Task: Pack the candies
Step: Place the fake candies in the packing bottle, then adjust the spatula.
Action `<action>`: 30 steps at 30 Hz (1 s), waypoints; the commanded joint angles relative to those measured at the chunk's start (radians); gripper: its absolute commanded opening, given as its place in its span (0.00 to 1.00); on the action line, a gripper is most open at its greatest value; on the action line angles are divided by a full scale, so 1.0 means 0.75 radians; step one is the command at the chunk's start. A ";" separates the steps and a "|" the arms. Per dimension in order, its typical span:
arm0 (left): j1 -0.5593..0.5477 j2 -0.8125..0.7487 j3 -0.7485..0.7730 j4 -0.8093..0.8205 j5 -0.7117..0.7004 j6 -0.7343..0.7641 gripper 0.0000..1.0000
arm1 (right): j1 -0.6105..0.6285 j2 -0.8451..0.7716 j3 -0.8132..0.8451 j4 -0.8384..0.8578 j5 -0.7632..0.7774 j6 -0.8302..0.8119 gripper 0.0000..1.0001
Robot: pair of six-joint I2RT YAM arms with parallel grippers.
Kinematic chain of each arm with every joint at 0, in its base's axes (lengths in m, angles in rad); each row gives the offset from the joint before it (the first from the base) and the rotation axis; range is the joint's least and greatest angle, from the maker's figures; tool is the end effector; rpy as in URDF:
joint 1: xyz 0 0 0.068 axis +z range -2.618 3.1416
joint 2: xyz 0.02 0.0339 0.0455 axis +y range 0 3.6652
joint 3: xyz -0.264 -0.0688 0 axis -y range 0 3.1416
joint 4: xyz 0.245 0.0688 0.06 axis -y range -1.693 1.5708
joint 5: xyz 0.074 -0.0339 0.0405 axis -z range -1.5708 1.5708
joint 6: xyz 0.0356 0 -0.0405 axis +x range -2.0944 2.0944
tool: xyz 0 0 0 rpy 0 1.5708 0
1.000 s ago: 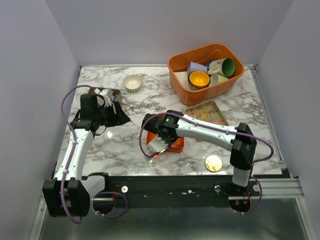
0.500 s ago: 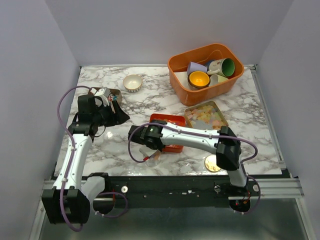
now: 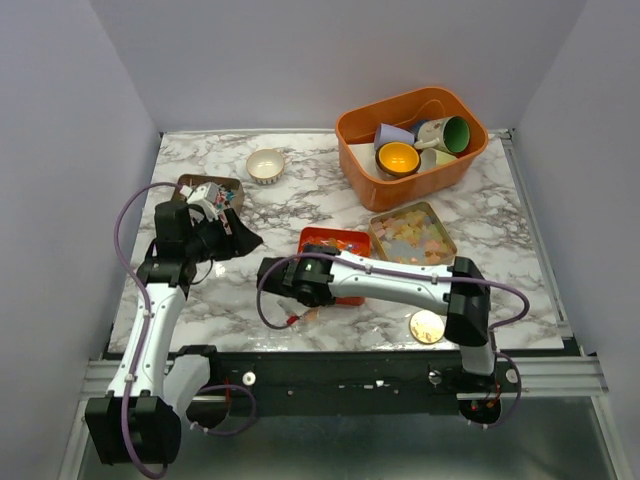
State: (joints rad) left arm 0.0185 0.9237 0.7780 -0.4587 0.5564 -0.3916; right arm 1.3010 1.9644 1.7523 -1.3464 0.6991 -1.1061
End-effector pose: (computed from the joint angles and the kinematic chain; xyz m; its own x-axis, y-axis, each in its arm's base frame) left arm 0.1980 -0.0151 0.2887 -0.6850 -0.3368 -0.6460 0.1702 0.7882 -0.5915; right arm 0.1219 0.3550 0.2632 0.5382 -0.6211 0.5697 -0.5679 -0.7667 -0.2994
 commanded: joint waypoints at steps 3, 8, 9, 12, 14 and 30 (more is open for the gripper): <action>0.006 -0.078 -0.170 0.323 0.360 -0.226 0.75 | -0.131 -0.056 0.335 -0.238 -0.263 0.174 0.01; -0.006 -0.023 -0.174 0.416 0.481 -0.237 0.75 | -0.282 -0.022 0.453 -0.187 -0.490 0.227 0.01; -0.006 0.014 -0.152 0.411 0.497 -0.237 0.75 | -0.293 -0.014 0.476 -0.179 -0.509 0.221 0.01; -0.016 0.075 -0.164 0.523 0.581 -0.322 0.75 | -0.319 0.019 0.523 -0.121 -0.572 0.209 0.01; -0.021 0.104 -0.166 0.595 0.594 -0.386 0.75 | -0.328 0.048 0.529 -0.093 -0.592 0.211 0.01; -0.021 0.325 -0.107 0.650 0.585 -0.437 0.39 | -0.356 -0.105 0.441 0.226 -0.813 0.327 0.01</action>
State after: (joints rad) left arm 0.0063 1.1202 0.6884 -0.0235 0.9680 -0.6964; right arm 1.0363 1.9717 2.0808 -1.3014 0.1574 -0.9096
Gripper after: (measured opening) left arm 0.436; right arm 0.047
